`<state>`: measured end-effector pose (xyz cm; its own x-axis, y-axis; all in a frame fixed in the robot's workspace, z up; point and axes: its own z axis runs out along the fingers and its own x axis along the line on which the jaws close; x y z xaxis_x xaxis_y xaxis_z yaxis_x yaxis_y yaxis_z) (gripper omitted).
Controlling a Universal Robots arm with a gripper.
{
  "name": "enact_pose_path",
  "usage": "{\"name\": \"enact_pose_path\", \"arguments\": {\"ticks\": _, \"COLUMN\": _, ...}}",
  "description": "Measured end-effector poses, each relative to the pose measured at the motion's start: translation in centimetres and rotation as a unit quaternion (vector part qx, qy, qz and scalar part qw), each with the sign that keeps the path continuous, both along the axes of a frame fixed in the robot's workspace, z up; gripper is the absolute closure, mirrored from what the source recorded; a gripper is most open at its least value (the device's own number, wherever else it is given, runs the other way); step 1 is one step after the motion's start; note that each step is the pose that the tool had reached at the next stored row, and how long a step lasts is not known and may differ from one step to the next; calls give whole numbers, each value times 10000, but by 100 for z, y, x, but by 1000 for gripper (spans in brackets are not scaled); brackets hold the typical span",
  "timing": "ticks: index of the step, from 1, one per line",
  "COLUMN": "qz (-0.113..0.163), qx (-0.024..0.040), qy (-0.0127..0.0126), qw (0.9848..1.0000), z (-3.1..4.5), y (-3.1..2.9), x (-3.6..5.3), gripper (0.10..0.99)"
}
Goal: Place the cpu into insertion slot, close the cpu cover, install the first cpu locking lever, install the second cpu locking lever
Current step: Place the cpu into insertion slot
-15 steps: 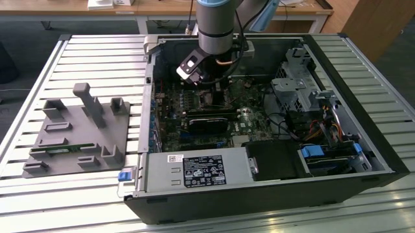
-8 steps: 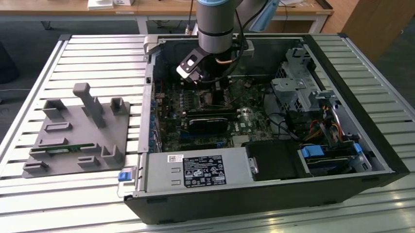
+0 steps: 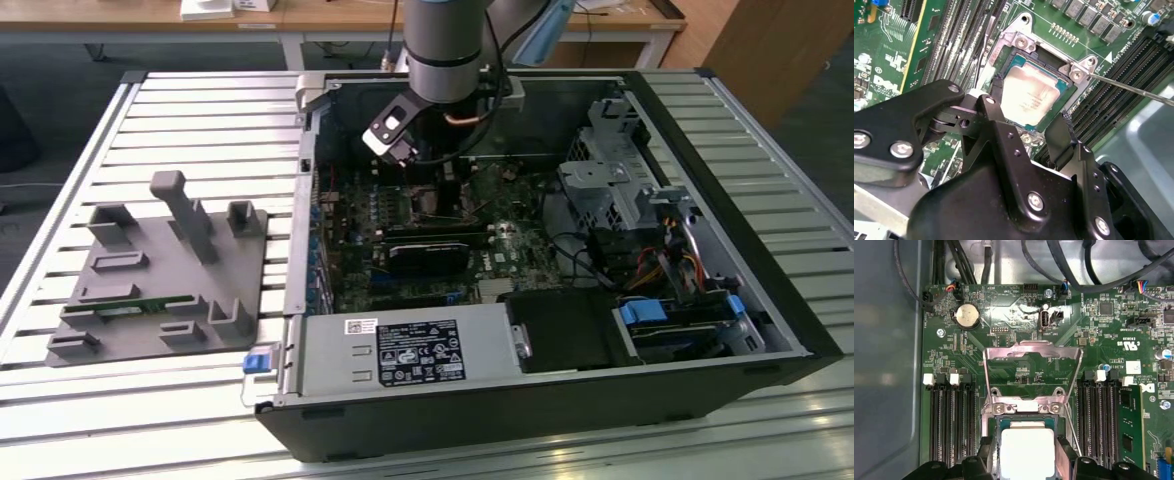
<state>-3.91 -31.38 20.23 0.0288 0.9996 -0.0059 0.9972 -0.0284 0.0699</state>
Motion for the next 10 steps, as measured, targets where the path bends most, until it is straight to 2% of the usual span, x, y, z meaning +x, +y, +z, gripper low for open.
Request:
{"name": "enact_pose_path", "arguments": {"ticks": 4, "qz": 0, "qx": 1, "qy": 0, "qw": 10000, "z": 11, "y": -29, "x": 0, "gripper": 494}}
{"name": "enact_pose_path", "arguments": {"ticks": 6, "qz": 0, "qx": 0, "qy": 4, "qw": 10000, "z": 18, "y": -44, "x": 1, "gripper": 620}}
{"name": "enact_pose_path", "arguments": {"ticks": 7, "qz": 0, "qx": 2, "qy": 19, "qw": 10000, "z": 28, "y": -48, "x": 5, "gripper": 620}}
{"name": "enact_pose_path", "arguments": {"ticks": 9, "qz": 0, "qx": 10, "qy": 65, "qw": 10000, "z": 51, "y": -51, "x": 15, "gripper": 733}}
{"name": "enact_pose_path", "arguments": {"ticks": 10, "qz": 0, "qx": 15, "qy": 84, "qw": 10000, "z": 62, "y": -52, "x": 18, "gripper": 733}}
